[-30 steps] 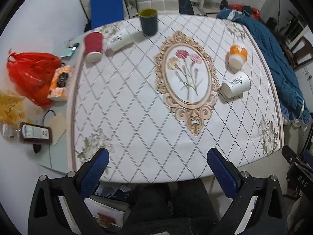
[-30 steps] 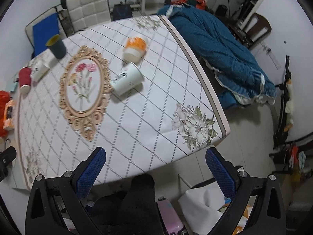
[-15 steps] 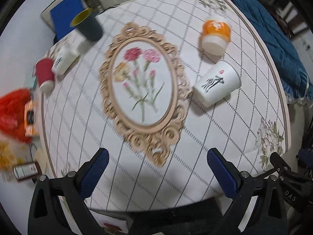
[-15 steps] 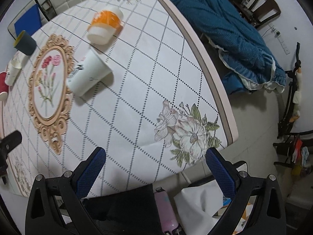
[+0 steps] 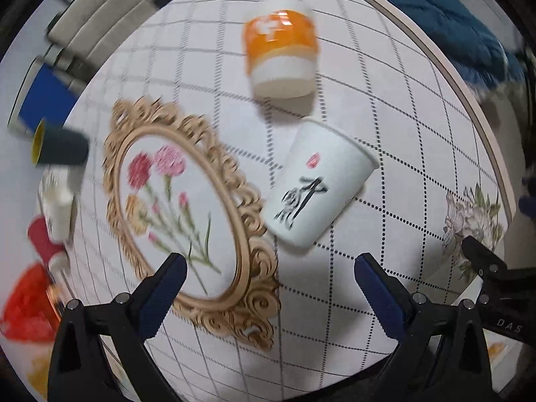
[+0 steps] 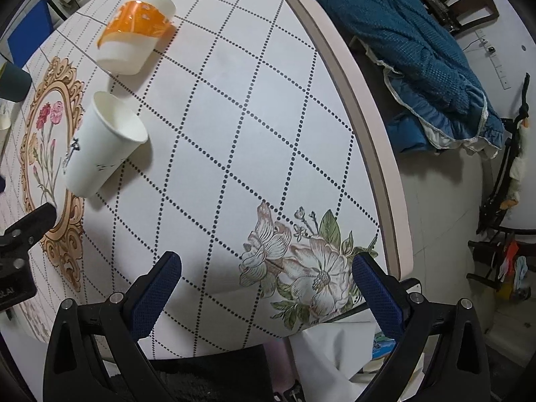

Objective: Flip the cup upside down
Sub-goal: 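Move the left gripper toward the white calligraphy paper cup lying on its side, then close the left gripper around the body of the white paper cup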

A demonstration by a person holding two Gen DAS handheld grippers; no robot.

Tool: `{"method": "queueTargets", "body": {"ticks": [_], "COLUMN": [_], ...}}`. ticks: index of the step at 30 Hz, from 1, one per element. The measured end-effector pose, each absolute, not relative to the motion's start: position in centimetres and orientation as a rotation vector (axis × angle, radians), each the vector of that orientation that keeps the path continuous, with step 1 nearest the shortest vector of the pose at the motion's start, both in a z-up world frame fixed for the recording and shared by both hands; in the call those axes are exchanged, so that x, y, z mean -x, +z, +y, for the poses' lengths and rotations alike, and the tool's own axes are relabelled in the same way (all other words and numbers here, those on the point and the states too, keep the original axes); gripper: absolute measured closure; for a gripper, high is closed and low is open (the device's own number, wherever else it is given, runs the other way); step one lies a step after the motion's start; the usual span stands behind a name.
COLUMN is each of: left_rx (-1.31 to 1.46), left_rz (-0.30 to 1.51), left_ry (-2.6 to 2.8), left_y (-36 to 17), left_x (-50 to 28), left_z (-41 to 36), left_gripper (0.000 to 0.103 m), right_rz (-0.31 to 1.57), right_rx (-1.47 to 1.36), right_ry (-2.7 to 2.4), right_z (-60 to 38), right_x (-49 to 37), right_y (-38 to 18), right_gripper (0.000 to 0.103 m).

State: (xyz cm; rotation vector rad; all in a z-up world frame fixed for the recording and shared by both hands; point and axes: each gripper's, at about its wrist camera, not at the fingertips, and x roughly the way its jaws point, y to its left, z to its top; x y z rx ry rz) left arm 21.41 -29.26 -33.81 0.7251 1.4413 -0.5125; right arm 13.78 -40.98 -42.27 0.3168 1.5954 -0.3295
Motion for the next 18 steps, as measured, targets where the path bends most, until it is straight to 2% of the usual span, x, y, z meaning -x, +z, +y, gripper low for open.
{"method": "queueTargets", "body": {"ticks": [12,18], "left_rx": [-1.017,-1.058], "left_rz": [1.382,1.386], "left_ry": [-0.759,-0.779], "left_y": [-37.1,-38.7], "left_x": [-20.1,-20.4], "left_z": [-34.3,-36.1], "left_gripper": [0.000,0.000], "right_rz": [1.652,1.666], "right_rx": [-0.365,-0.379], "right_ry": [-0.319,-0.326], "right_z": [-43.9,-45.0], "right_x": [-13.9,-13.6], "right_y": [-44.7,-45.4], "right_gripper": [0.000,0.000]}}
